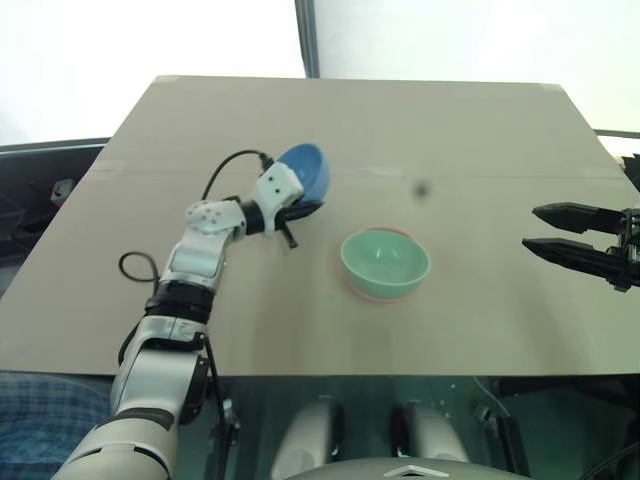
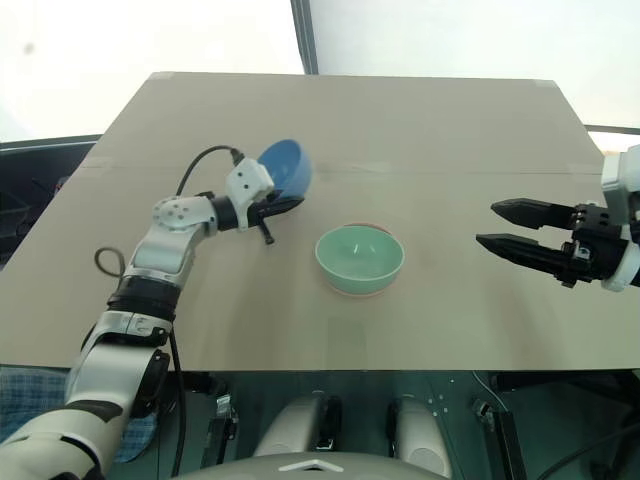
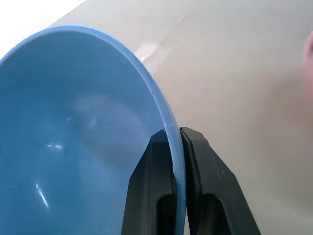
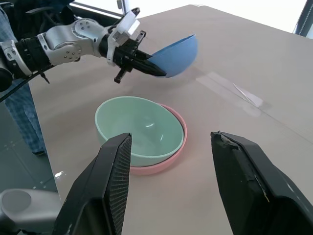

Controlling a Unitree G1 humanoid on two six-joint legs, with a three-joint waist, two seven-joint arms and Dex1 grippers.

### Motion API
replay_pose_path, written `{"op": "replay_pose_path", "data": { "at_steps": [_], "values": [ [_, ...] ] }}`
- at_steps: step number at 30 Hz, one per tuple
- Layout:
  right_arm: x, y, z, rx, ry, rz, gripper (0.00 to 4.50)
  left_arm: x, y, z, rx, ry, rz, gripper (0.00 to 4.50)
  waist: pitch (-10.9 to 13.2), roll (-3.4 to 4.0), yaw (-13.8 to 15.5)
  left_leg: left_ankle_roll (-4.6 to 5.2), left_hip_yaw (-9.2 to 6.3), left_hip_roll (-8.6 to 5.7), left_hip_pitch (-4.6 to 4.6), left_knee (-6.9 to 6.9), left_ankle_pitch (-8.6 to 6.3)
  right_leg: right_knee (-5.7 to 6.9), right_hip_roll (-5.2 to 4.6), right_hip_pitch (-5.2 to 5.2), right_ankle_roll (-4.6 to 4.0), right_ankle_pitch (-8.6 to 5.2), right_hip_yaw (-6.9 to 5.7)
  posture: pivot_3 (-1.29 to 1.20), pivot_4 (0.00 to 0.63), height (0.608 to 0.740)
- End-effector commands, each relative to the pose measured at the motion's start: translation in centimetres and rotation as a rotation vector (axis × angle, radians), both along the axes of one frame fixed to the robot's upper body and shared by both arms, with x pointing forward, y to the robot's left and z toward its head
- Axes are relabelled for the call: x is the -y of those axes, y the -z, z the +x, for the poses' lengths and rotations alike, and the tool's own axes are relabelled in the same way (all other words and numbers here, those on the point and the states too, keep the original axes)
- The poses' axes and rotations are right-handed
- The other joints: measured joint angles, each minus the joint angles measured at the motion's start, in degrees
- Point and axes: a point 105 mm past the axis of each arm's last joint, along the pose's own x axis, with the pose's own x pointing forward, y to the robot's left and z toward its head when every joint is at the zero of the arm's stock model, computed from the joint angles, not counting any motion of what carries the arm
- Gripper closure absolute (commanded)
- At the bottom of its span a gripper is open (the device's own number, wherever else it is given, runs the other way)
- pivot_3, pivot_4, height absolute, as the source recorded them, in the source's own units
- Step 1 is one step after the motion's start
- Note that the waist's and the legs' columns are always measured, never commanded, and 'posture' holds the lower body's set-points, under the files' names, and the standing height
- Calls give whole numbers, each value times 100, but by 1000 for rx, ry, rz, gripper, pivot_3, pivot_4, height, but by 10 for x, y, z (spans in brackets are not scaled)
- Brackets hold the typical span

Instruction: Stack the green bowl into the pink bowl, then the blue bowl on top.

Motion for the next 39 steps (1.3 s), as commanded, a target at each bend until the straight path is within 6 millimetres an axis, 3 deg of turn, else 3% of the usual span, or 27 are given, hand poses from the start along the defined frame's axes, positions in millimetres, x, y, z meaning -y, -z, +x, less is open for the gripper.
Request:
{"op": "replay_pose_path", "data": {
  "at_steps": [1,4,7,12,16,19,23,25,26,33,36,39],
  "values": [
    [3,-12,-3,63,9,-12,1792,35,-44,-21,195,211,21,4451,0,0,-7,0,0,0,0,0,0,0,1,0,0,0,0,0,150,740],
    [3,-13,-4,63,12,-14,1792,59,-62,-41,282,361,23,4451,0,0,-6,0,1,0,1,1,1,0,3,2,0,0,0,0,150,740],
    [3,-12,-4,63,14,-16,1792,74,-59,-70,297,555,96,4451,0,1,-15,0,1,1,2,2,1,0,5,4,0,0,0,0,150,740],
    [3,-11,-5,62,20,-17,1792,67,-28,-102,191,757,272,4451,-2,4,-43,-1,5,7,12,1,2,2,16,9,0,0,4,0,150,740],
    [4,-11,-6,61,26,-18,1792,56,-18,-110,104,784,336,4451,-2,4,-19,13,5,12,15,11,-5,15,24,12,0,-1,4,0,150,740],
    [4,-11,-6,61,26,-17,1792,55,-19,-109,96,773,328,4451,-1,3,-7,24,-1,11,16,27,-12,16,23,24,1,-1,-2,0,150,740],
    [3,-11,-4,60,22,-17,1792,57,-23,-101,152,731,283,3004,-1,3,-12,33,-1,10,18,37,-17,9,22,34,2,-1,-3,0,150,740],
    [3,-11,-4,59,20,-18,1792,58,-29,-102,162,730,223,2074,-1,3,-17,32,-1,10,18,38,-17,8,23,34,2,-1,-3,0,150,740],
    [3,-11,-4,59,18,-19,1792,59,-33,-103,153,731,190,1888,-1,2,-17,31,-1,10,18,38,-16,9,24,34,2,-1,-3,0,150,740],
    [2,-10,-4,49,11,-22,1792,45,-67,-111,-50,654,-144,1888,-1,2,-29,32,-1,12,20,39,-17,11,25,35,3,-1,-3,0,150,740],
    [4,-8,-3,43,16,-21,1792,24,-65,-93,-119,406,-214,1888,0,3,-41,32,-2,13,23,39,-17,11,26,36,4,-2,-3,0,150,740],
    [8,-5,-1,35,27,-17,1792,1,-58,-88,-159,243,-249,1888,0,3,-39,32,-2,16,29,39,-17,12,29,40,4,-2,-3,0,150,740]
  ]
}}
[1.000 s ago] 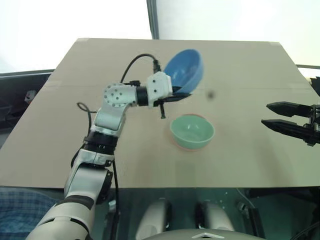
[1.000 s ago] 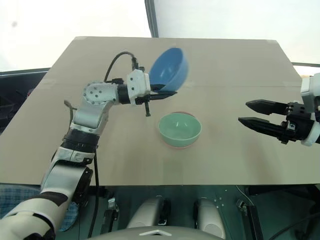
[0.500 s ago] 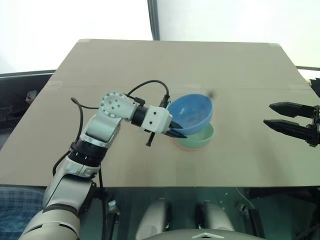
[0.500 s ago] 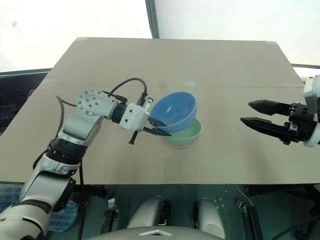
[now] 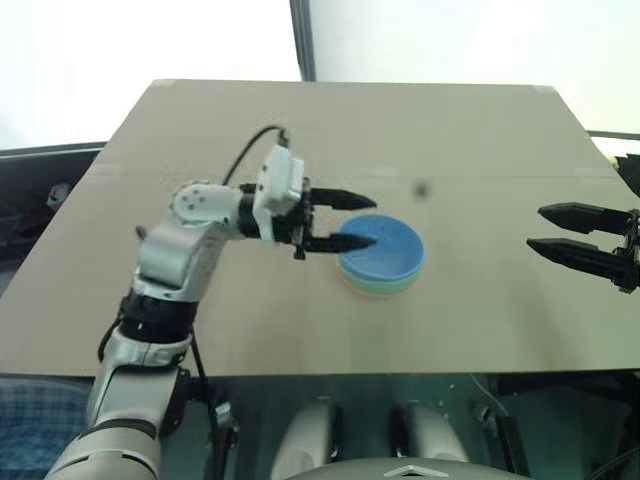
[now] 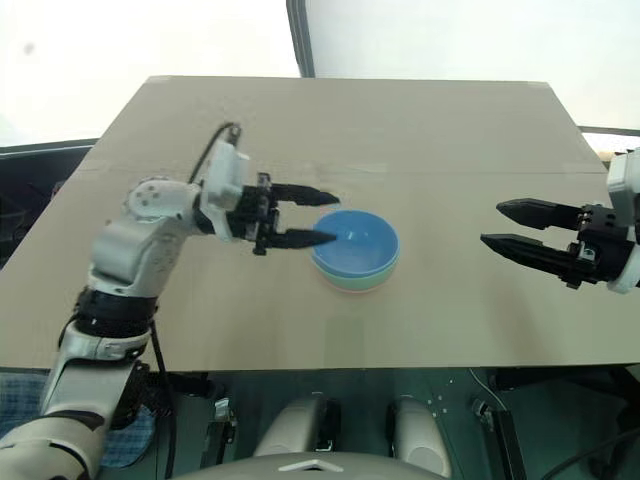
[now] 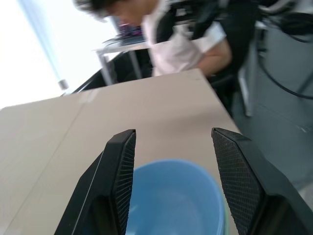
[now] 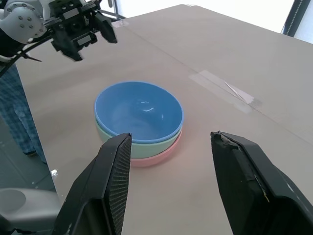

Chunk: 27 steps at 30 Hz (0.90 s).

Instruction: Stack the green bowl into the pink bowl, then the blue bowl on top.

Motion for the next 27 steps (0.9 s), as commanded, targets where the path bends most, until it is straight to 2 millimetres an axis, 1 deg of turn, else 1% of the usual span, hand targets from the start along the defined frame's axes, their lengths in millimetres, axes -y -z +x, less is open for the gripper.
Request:
{"op": "replay_pose_path", "data": {
  "at_steps": [1,3,5,9,11,15,16,21,27],
  "values": [
    [5,-3,1,27,7,-7,1792,-28,-3,2,-44,-187,-39,1888,0,0,10,0,0,1,0,0,0,0,0,1,0,0,0,0,150,740],
    [8,1,2,15,10,-10,1792,-41,1,2,-69,-257,-52,1888,1,-2,29,-4,0,0,0,0,2,0,-1,2,0,0,0,0,150,740],
    [11,6,4,4,12,-15,1792,-53,10,1,-69,-322,-19,1888,1,-2,34,-6,-2,-1,0,0,3,-3,-5,3,0,0,-2,0,150,740],
    [18,14,8,-13,15,-20,1792,-68,26,-7,-101,-387,-8,1888,1,0,27,-16,-4,-2,0,-1,8,-9,-11,5,-1,0,-3,0,150,740],
    [22,18,9,-20,15,-25,1792,-72,30,-12,-110,-399,-14,1888,2,1,25,-16,-4,-1,0,-6,7,-13,-14,5,-2,0,-3,0,150,740],
    [31,27,15,-27,29,-37,1792,-77,40,-34,-134,-358,-17,1888,2,1,21,-15,-4,-1,1,-12,6,-14,-18,3,-4,-1,-2,0,150,740],
    [33,29,16,-29,30,-39,1792,-79,43,-37,-141,-358,-18,1888,1,3,18,-17,-4,-1,1,-14,6,-16,-19,2,-4,-1,-2,0,150,740],
    [39,45,18,-21,26,-41,1792,-90,60,-42,-182,-384,-9,1888,2,6,33,-11,-4,-1,4,-23,3,-18,-23,2,-6,-2,-3,0,150,740],
    [38,65,9,24,-25,-113,1792,-101,76,-43,-199,-417,-9,1888,2,12,28,-10,-3,-3,5,-32,2,-22,-24,1,-6,-2,-2,0,150,740]
  ]
}}
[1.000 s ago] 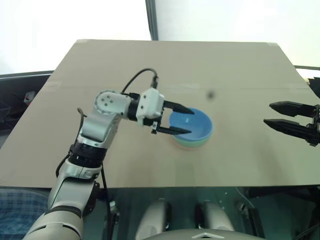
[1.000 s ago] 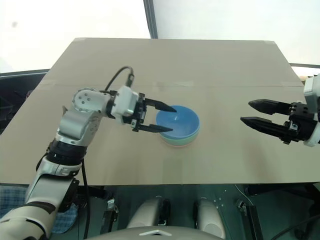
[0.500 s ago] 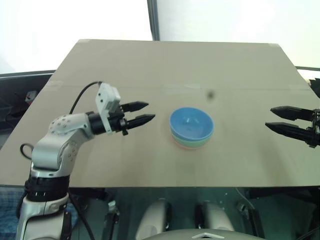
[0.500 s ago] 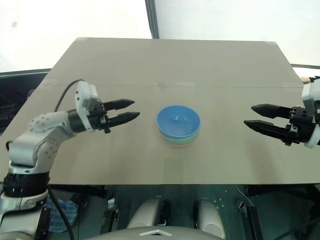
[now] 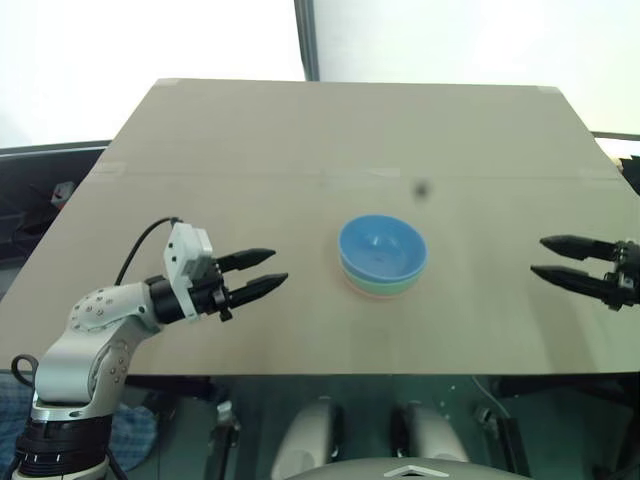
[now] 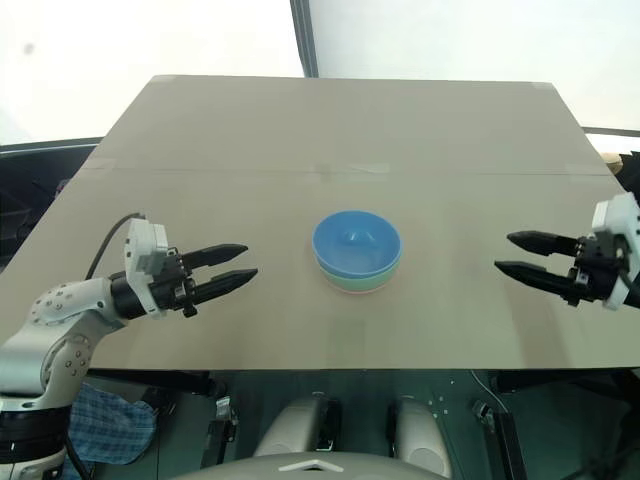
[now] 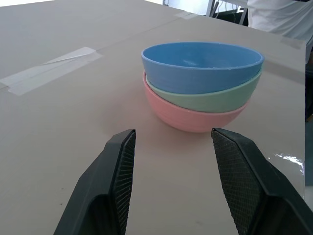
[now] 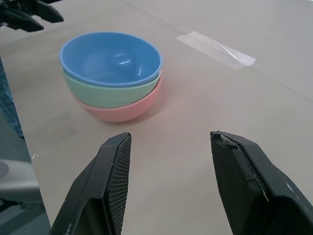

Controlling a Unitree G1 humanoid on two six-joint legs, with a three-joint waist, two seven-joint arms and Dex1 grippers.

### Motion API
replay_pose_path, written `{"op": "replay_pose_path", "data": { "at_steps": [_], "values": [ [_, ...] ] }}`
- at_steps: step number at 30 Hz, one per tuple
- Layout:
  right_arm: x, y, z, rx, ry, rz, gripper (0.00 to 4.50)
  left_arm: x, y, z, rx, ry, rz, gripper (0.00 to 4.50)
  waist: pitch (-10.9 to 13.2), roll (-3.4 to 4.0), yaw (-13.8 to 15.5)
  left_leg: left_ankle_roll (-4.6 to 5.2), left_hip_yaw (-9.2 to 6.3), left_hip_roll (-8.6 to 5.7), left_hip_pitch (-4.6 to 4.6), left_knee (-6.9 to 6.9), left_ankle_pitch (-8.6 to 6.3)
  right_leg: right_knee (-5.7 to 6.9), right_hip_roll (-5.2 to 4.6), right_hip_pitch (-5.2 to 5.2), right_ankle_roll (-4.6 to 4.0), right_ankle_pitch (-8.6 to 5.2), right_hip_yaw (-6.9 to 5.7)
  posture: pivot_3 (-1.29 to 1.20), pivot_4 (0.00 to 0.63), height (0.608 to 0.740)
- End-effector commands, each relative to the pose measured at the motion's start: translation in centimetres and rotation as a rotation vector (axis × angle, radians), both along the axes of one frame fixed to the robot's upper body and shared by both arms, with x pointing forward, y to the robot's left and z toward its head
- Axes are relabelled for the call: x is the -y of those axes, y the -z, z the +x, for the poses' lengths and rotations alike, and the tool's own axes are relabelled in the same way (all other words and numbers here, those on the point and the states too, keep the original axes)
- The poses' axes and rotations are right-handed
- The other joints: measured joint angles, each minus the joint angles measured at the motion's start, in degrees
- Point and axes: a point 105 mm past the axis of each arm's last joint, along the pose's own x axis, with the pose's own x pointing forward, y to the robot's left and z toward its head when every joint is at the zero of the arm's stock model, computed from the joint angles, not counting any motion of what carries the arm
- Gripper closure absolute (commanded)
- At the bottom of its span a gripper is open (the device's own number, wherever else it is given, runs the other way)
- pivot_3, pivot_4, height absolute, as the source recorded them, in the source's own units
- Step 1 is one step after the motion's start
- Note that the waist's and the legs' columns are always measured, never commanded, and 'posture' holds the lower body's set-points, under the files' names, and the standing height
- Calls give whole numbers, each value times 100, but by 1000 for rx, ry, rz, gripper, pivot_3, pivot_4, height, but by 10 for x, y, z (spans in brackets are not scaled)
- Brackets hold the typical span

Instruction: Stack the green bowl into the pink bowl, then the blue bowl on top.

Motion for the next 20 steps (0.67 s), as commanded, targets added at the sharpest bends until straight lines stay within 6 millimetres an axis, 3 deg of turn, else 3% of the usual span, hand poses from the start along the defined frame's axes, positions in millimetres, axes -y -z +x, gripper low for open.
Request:
{"op": "replay_pose_path", "data": {
  "at_steps": [1,20],
  "values": [
    [0,-1,-5,71,-31,-47,1792,-8,-2,0,38,-16,3,1888,2,3,-5,0,0,0,0,-1,0,0,0,0,0,0,0,0,150,740],
    [5,-11,-12,191,25,63,1792,-13,-2,13,84,-9,-2,1888,2,4,-7,2,0,0,4,-5,-2,0,-2,0,0,0,1,0,150,740]
  ]
}}
